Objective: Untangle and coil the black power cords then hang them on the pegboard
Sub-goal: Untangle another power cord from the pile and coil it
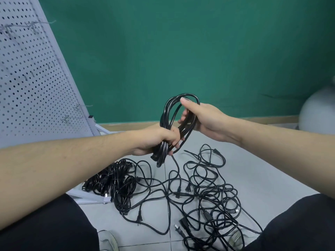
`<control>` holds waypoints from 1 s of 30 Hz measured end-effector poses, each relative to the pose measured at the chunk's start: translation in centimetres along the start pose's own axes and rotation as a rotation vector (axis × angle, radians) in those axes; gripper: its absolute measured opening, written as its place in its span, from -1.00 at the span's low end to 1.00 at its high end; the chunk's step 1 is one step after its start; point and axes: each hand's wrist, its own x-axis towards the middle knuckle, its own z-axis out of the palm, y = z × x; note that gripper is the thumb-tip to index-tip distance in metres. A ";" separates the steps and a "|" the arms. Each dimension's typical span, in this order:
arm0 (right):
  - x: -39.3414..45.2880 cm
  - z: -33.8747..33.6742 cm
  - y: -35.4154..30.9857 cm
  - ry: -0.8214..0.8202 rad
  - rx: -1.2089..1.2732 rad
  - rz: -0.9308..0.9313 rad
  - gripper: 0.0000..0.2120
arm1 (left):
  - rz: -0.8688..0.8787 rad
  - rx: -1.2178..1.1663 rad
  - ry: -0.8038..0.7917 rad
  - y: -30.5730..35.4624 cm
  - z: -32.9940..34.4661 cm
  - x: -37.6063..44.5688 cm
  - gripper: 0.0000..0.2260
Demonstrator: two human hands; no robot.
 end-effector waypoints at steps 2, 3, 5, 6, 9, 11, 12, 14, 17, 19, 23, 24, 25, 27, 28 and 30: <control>0.1 0.5 -0.6 0.034 0.101 -0.055 -0.63 | 0.030 -0.062 0.064 0.4 -0.2 0.4 -0.88; 0.1 0.6 -0.8 0.048 0.133 -0.075 -0.62 | 0.047 -0.048 0.111 0.6 -0.2 0.5 -0.87; 0.3 0.7 -1.2 0.073 0.159 -0.086 -0.60 | 0.077 0.018 0.192 1.0 -0.4 0.6 -0.86; 0.3 0.8 -1.3 0.082 0.160 -0.074 -0.59 | 0.085 0.010 0.212 1.0 -0.6 0.7 -0.83; 0.3 1.1 -1.2 0.094 0.192 -0.031 -0.58 | 0.049 -0.164 0.169 0.4 -1.0 1.0 -0.80; 0.2 1.2 -1.2 0.112 0.205 -0.021 -0.57 | 0.027 -0.215 0.110 0.1 -0.8 1.0 -0.86; 0.2 1.1 -1.2 0.119 0.213 -0.017 -0.57 | 0.025 -0.215 0.089 0.1 -0.5 0.8 -0.87; 0.1 1.1 -1.6 0.123 0.261 -0.005 -0.56 | 0.041 -0.206 0.071 0.4 0.2 0.2 -0.86; 0.1 1.0 -2.1 0.131 0.358 0.002 -0.56 | 0.080 -0.234 -0.022 0.9 0.5 -0.3 -0.85; 0.0 0.9 -2.2 0.128 0.379 -0.010 -0.56 | 0.080 -0.267 -0.125 1.2 0.9 -0.7 -0.90; -0.2 0.8 -2.5 0.116 0.391 -0.018 -0.55 | 0.058 -0.269 -0.180 1.5 1.3 -0.9 -0.77; -0.3 0.7 -2.5 0.118 0.378 -0.021 -0.55 | 0.055 -0.275 -0.190 1.7 1.4 -0.9 -0.71; -0.3 0.7 -2.4 0.122 0.351 -0.026 -0.55 | 0.054 -0.275 -0.201 1.9 1.5 -1.0 -0.69; -0.3 0.7 -2.2 0.125 0.269 -0.039 -0.55 | 0.046 -0.269 -0.219 2.2 1.7 -1.2 -0.72; -0.2 0.8 -2.1 0.124 0.246 -0.046 -0.55 | 0.046 -0.271 -0.221 2.3 1.8 -1.3 -0.74; -0.1 0.8 -2.3 0.110 0.254 -0.051 -0.53 | 0.061 -0.270 -0.187 2.4 1.9 -1.2 -0.77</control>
